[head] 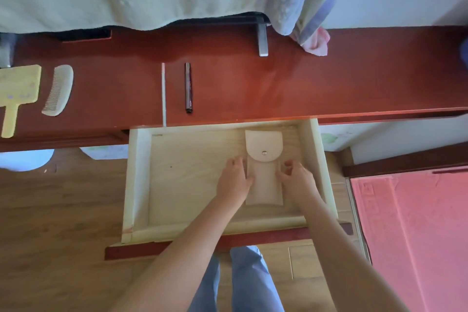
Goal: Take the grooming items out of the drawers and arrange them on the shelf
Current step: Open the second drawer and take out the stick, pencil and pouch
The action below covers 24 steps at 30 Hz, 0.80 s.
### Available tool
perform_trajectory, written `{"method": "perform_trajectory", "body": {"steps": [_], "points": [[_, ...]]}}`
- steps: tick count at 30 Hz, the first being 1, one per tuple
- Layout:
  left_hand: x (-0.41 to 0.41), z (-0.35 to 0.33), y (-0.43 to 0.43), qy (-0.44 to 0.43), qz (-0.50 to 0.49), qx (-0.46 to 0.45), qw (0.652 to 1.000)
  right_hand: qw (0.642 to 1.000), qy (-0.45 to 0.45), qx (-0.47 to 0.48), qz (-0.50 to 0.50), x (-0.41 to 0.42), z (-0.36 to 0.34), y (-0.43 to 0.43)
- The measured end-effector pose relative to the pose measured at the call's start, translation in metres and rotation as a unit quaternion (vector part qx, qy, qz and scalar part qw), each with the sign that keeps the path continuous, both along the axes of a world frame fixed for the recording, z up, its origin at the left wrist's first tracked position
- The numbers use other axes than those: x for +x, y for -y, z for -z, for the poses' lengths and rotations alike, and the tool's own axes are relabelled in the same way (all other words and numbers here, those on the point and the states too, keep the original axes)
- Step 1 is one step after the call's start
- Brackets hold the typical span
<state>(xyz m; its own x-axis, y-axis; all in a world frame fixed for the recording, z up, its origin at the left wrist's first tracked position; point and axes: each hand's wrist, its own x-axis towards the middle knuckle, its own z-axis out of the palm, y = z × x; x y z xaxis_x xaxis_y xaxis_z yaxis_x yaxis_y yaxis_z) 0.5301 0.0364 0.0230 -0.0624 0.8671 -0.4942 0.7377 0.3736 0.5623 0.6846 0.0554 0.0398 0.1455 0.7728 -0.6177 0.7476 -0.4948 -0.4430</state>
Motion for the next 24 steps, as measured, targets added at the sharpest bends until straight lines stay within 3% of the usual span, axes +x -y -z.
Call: {"method": "perform_trajectory", "body": {"steps": [10,18,24], "points": [[0.007,0.006,-0.006,0.08,-0.068,-0.026,0.994,0.996,-0.085,-0.024,0.03,0.002,0.003,-0.002],[-0.002,-0.044,0.007,0.181,-0.119,-0.047,0.975,0.987,-0.152,0.009,0.05,0.017,-0.033,0.011],[-0.007,-0.095,0.012,0.195,-0.128,0.035,0.972,0.978,-0.185,0.084,0.047,0.014,-0.075,0.012]]}}
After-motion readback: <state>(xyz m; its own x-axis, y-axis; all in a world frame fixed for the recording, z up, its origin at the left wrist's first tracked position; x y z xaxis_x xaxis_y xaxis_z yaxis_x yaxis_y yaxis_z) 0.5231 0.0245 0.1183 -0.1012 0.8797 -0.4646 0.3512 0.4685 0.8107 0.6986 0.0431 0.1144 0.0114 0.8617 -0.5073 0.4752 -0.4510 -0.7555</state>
